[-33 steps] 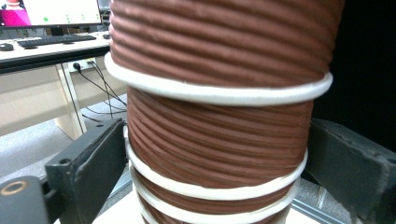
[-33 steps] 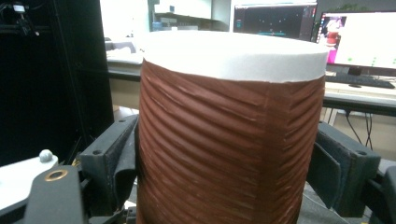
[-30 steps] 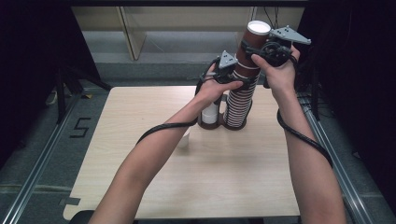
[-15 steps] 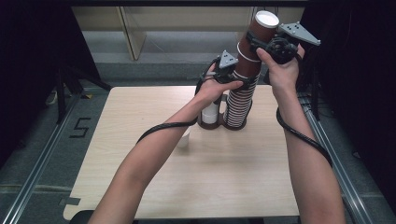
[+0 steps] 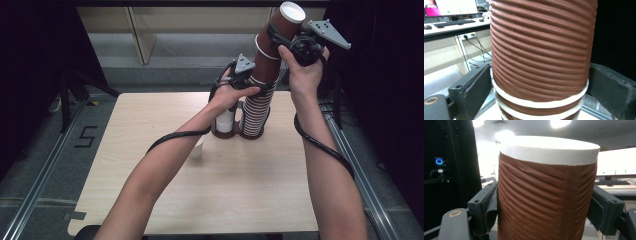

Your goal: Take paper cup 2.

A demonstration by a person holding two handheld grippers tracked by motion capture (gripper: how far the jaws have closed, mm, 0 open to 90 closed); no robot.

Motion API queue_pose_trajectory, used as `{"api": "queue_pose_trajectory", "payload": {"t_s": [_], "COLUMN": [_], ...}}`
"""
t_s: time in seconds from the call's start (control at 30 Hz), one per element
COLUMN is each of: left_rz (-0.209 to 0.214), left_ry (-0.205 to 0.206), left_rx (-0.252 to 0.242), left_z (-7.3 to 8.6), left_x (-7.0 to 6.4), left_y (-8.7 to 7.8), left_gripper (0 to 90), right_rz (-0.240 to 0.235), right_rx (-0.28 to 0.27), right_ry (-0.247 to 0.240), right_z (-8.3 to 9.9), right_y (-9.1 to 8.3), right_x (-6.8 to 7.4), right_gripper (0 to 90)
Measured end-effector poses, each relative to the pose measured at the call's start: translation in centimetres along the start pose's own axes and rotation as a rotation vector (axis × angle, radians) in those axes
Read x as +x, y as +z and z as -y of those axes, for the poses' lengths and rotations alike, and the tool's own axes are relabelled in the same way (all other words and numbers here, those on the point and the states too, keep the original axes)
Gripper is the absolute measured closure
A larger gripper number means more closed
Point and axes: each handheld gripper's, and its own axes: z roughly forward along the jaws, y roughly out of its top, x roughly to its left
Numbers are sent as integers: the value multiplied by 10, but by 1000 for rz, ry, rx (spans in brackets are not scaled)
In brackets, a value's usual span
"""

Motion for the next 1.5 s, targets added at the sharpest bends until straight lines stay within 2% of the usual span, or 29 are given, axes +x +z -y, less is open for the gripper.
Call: {"api": "queue_pose_trajectory", "payload": {"t_s": [0.13, 0.27, 0.3, 0.33, 0.37, 0.4, 0.43, 0.5, 0.53, 0.6, 0.63, 0.67, 0.7, 0.77, 0.8, 0.87, 0.9, 1.0, 1.03, 1.2, 1.23, 1.33, 1.43, 1.5], "left_rz": [-1, 1, -3, -10, -11, -11, -16, -14, -12, -9, -13, -13, -15, -13, -13, -14, -21, -20, -20, -15, -15, -32, -42, -67], "left_ry": [3, 15, 25, 55, 79, 79, 92, 97, 110, 103, 103, 103, 112, 121, 121, 128, 132, 140, 140, 170, 170, 195, 211, 229], "left_rx": [1, 4, 2, 0, -4, -4, -7, -10, -17, -28, -34, -34, -39, -38, -38, -38, -35, -36, -36, -32, -32, -22, -20, -12], "left_z": [0, 0, 0, -1, -3, -3, -5, -6, -8, -9, -10, -10, -10, -9, -9, -7, -5, -2, -2, 3, 3, 6, 7, 9], "left_x": [0, 0, -1, -1, -2, -2, -2, -2, -4, -5, -7, -7, -8, -8, -8, -9, -8, -10, -10, -15, -15, -17, -17, -17], "left_y": [0, -1, -2, -4, -11, -11, -20, -25, -35, -40, -52, -52, -66, -78, -78, -93, -105, -123, -123, -152, -152, -168, -174, -184], "left_gripper": [61, 63, 63, 65, 57, 49, 39, 29, 25, 20, 20, 20, 20, 19, 19, 19, 19, 19, 20, 20, 20, 21, 21, 21], "right_rz": [-10, -17, -17, -17, -17, -17, -25, -33, -37, -38, -40, -40, -43, -49, -49, -53, -57, -62, -64, -72, -72, -75, -80, -86], "right_rx": [-48, -69, -69, -77, -82, -82, -90, -96, -94, -98, -100, -102, -102, -107, -107, -106, -103, -114, -111, -107, -107, -110, -110, -111], "right_ry": [21, 21, 21, 11, -15, -15, -10, -5, 2, -4, -5, -5, -6, -3, -3, -15, -5, -22, -22, -38, -38, -34, -42, -41], "right_z": [-9, -16, -16, -18, -20, -20, -21, -22, -23, -23, -23, -23, -23, -23, -23, -23, -23, -23, -23, -20, -20, -16, -14, -12], "right_y": [-6, -11, -11, -13, -17, -17, -19, -21, -22, -22, -25, -27, -29, -34, -34, -40, -43, -48, -51, -58, -58, -64, -69, -73], "right_x": [1, 2, 2, 2, 4, 4, 6, 7, 8, 9, 9, 9, 9, 10, 10, 10, 12, 12, 13, 16, 16, 18, 18, 20], "right_gripper": [209, 209, 209, 209, 209, 209, 209, 209, 209, 209, 209, 209, 209, 209, 209, 209, 209, 209, 209, 209, 209, 209, 209, 209]}}
